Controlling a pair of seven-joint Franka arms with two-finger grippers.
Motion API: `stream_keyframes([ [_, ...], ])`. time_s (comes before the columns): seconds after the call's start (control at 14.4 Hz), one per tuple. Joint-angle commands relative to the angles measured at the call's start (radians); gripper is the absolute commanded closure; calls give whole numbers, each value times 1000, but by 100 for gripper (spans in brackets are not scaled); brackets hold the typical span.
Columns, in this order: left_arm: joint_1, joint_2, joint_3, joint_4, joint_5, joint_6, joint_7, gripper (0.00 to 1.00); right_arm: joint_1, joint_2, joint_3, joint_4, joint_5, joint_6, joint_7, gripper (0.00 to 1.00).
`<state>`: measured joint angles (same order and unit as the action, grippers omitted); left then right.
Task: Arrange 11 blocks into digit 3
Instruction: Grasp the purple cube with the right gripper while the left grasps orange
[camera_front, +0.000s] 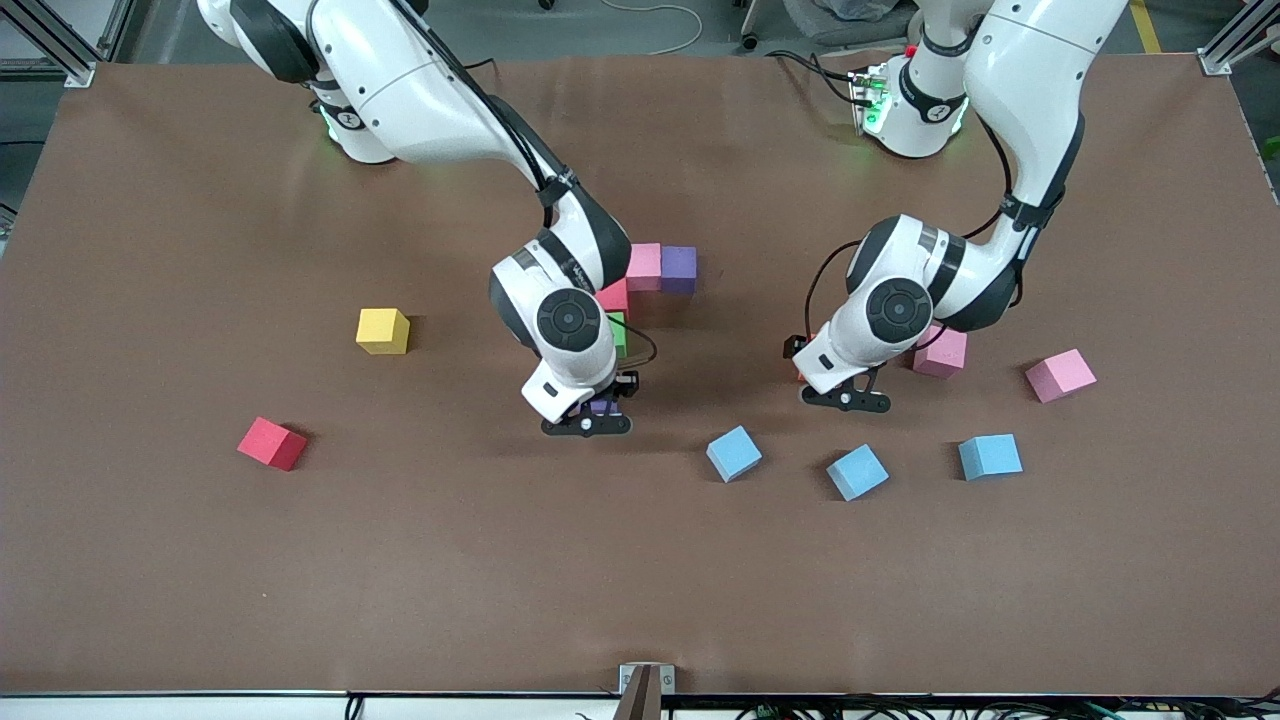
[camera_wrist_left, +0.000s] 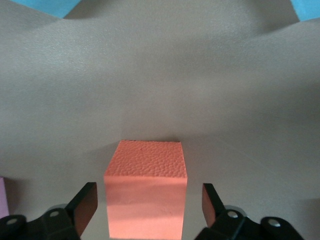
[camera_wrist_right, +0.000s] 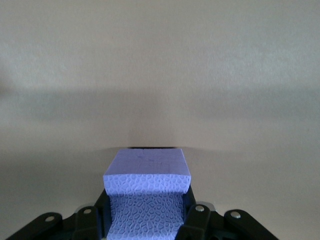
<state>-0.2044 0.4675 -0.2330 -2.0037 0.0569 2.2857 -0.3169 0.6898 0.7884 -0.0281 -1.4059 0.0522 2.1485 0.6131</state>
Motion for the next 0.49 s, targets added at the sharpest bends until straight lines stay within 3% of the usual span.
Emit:
stream_keyframes([
  [0.0, 8, 8, -2, -4, 3, 17, 9, 11, 11, -58, 2, -91, -17, 39, 3, 100],
  [0.21, 13, 8, 0, -3, 3, 14, 9, 20, 13, -58, 2, -125, -17, 91, 16, 100],
  [0.42, 16, 10, 0, 0, 1, 12, -7, 38, 23, -58, 4, -137, -15, 100, 17, 100],
])
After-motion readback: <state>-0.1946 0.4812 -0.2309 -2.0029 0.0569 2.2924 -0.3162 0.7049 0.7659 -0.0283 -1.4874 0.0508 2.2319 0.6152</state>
